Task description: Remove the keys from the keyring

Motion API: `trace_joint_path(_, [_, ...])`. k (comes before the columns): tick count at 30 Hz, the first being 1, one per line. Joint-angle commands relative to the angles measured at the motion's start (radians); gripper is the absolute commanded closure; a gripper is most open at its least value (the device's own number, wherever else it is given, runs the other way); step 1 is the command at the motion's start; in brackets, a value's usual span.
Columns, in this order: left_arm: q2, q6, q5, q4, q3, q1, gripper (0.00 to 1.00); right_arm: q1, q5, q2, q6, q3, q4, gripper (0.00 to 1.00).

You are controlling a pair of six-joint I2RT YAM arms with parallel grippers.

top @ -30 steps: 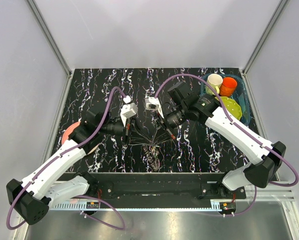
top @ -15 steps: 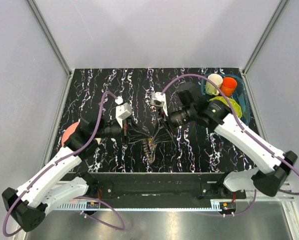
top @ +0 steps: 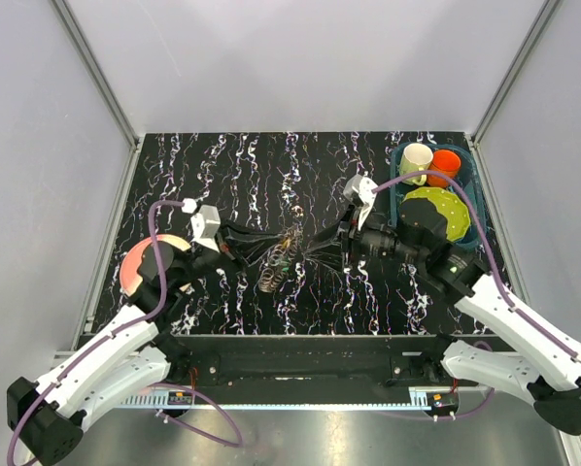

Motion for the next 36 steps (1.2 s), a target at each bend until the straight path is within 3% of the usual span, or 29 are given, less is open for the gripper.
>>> trace_joint_path(1, [-0.011, -0.093, -0.072, 0.371, 0.006, 0.000, 1.00, 0.004, -0.018, 0.019, 0.121, -0.090, 0.310, 0.47])
trace_joint_path(7, [-0.001, -0.244, -0.111, 0.591, -0.032, 0.000, 1.00, 0.004, -0.071, 0.068, 0.206, -0.157, 0.486, 0.49])
trace_joint_path(16, [0.018, -0.383, -0.115, 0.801, -0.082, 0.001, 1.00, 0.004, -0.071, 0.051, 0.226, -0.162, 0.560, 0.48])
trace_joint_path(26, [0.064, -0.419, -0.098, 0.885, -0.083, 0.003, 1.00, 0.003, -0.097, -0.025, 0.270, -0.211, 0.760, 0.48])
trace_joint_path(36, [0.084, -0.435, -0.061, 0.899, -0.077, 0.006, 1.00, 0.003, -0.199, 0.067, 0.307, -0.111, 0.895, 0.48])
